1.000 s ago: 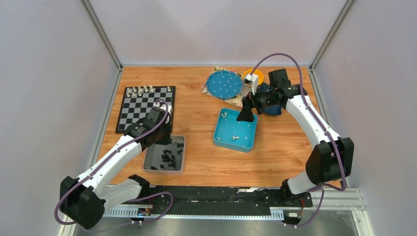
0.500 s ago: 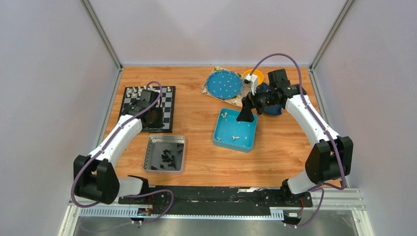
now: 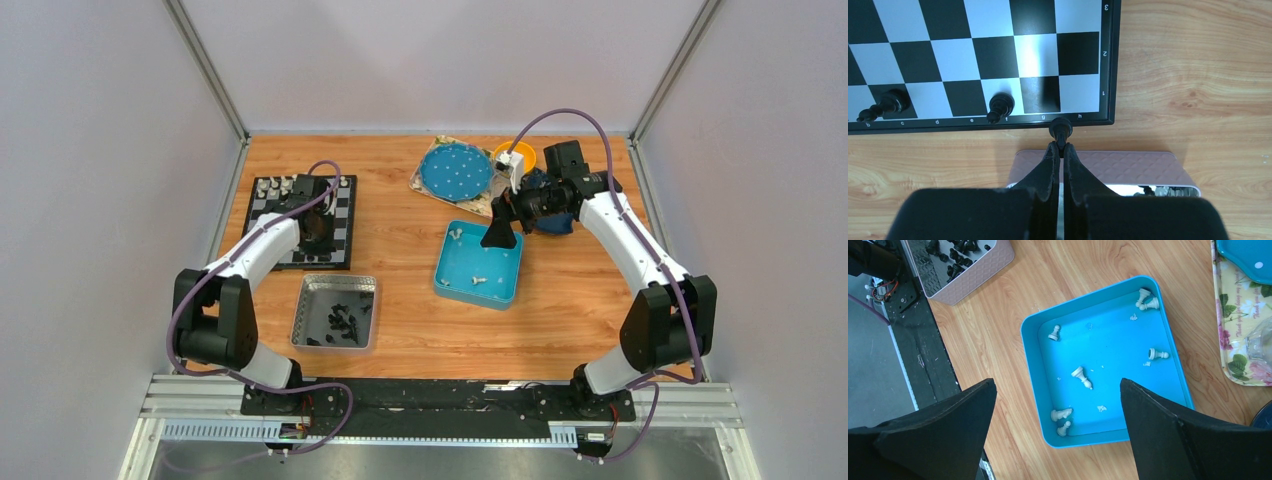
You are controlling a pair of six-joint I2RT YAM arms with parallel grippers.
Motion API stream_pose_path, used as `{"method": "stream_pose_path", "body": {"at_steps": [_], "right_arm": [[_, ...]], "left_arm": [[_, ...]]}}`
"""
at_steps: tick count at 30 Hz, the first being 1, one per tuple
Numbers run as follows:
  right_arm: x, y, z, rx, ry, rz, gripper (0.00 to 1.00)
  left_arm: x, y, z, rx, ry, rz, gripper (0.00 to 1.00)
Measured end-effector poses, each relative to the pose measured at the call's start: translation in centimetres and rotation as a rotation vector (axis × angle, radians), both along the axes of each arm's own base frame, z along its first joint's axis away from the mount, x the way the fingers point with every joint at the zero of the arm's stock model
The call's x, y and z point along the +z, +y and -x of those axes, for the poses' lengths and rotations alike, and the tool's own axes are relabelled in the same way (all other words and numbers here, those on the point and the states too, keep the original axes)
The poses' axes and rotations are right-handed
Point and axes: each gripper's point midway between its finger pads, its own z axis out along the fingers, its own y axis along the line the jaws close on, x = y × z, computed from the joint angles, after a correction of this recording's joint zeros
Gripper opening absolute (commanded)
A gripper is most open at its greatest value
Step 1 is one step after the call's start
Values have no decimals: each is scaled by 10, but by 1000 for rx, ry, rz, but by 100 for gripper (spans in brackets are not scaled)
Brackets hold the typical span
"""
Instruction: Set up the chess pieces on the board
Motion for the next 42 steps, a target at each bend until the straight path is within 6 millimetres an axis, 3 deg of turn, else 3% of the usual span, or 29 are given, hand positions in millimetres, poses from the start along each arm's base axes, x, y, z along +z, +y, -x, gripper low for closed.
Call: {"method": "stream_pose_path", "body": {"at_steps": [26, 32, 33, 36, 42], "right_arm": [[-2, 0, 0, 0, 7, 2, 97], [-2, 0, 0, 0, 6, 2, 97], [-2, 0, 0, 0, 6, 2, 97], [-2, 0, -1, 1, 6, 3, 97], [-2, 0, -1, 2, 4, 3, 97]], "left_arm": [[-20, 13, -11, 2, 8, -24, 2], [-23, 16, -8, 8, 17, -29, 10], [-23, 16, -8, 8, 17, -28, 18], [-23, 17, -8, 7, 17, -30, 25], [-23, 17, -8, 10, 16, -30, 32]]}}
